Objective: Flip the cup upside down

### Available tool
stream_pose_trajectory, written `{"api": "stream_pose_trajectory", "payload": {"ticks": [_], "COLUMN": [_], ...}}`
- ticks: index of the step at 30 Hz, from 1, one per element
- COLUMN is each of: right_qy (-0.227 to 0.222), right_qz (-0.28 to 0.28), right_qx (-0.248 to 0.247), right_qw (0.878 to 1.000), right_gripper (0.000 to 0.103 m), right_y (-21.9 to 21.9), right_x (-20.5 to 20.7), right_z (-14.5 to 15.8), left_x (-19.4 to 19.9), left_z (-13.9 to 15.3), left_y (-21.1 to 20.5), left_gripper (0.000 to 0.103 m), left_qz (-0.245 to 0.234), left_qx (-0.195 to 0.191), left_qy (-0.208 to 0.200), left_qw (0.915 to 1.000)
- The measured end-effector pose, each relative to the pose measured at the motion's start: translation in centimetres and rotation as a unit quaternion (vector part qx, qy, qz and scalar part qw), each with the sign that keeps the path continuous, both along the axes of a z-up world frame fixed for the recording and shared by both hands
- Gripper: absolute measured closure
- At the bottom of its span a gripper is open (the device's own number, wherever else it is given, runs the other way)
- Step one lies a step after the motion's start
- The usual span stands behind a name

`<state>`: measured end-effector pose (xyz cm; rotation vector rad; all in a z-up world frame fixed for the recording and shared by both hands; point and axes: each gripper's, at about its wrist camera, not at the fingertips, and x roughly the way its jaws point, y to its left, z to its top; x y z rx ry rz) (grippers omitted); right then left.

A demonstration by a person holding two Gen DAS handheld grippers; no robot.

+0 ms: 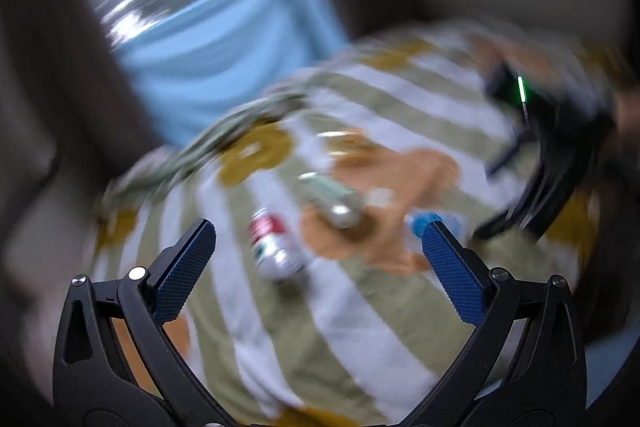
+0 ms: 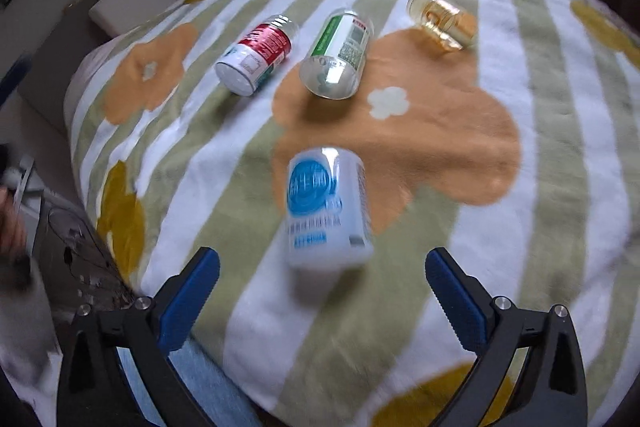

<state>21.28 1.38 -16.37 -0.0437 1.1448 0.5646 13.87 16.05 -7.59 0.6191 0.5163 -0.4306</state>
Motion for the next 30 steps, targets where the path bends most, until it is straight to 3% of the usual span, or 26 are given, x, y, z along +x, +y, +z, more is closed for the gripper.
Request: {"api": "stream_pose_trajectory", "payload": {"ticks": [1, 2, 3, 6, 10, 13, 14, 19, 24, 28, 30], "right_qy": [-0.004, -0.005, -0.006, -0.017, -0.047, -0.056, -0.057, -0.054, -0.047, -0.039, -0.035], "right_qz": [0.007, 0.015, 0.011, -0.023, -0.051, -0.07, -0.076, -0.096, -0.09, -0.094, -0.101], "right_qx": [-0.007, -0.019, -0.027, -0.014, 0.0, 0.019, 0.026, 0.064, 0.08, 0.096, 0.106], "right_qw": [1.0, 1.0, 1.0, 0.999, 0.998, 0.996, 0.995, 0.992, 0.992, 0.99, 0.989], "right_gripper": [0.0, 0.0, 0.0, 0.0, 0.0, 0.0, 0.0, 0.0, 0.0, 0.0, 0.0], "right_y": [-0.5, -1.1, -1.7, -4.4, -7.6, -9.5, -10.1, -12.0, -12.6, -13.0, -13.3], "right_x": [-0.5, -1.2, -1.9, -3.3, -5.4, -6.4, -6.5, -6.5, -5.9, -5.5, -5.4], "right_z": [0.4, 0.9, 1.0, 1.5, 2.6, 2.9, 2.9, 1.9, 0.7, -0.1, -0.7], "left_x": [0.5, 1.2, 1.4, 1.6, 2.0, 2.4, 2.4, 3.3, 3.7, 3.1, 2.8], "left_z": [-0.7, -2.0, -2.9, -7.0, -9.8, -11.9, -12.9, -16.0, -18.0, -18.7, -19.1], "left_y": [-1.4, -3.4, -4.5, -8.2, -10.5, -11.8, -12.3, -14.2, -14.9, -14.8, -14.8], "left_gripper": [0.0, 0.0, 0.0, 0.0, 0.0, 0.0, 0.0, 0.0, 0.006, 0.017, 0.03], "left_qz": [-0.035, -0.094, -0.123, -0.233, -0.308, -0.355, -0.375, -0.42, -0.443, -0.454, -0.457], "left_qx": [0.031, 0.08, 0.106, 0.226, 0.297, 0.351, 0.375, 0.433, 0.468, 0.48, 0.48], "left_qy": [0.006, 0.027, 0.038, 0.066, 0.085, 0.091, 0.087, 0.089, 0.104, 0.119, 0.129], "left_qw": [0.9989, 0.9919, 0.9859, 0.9434, 0.8996, 0.8616, 0.8435, 0.7924, 0.7575, 0.7412, 0.738]}}
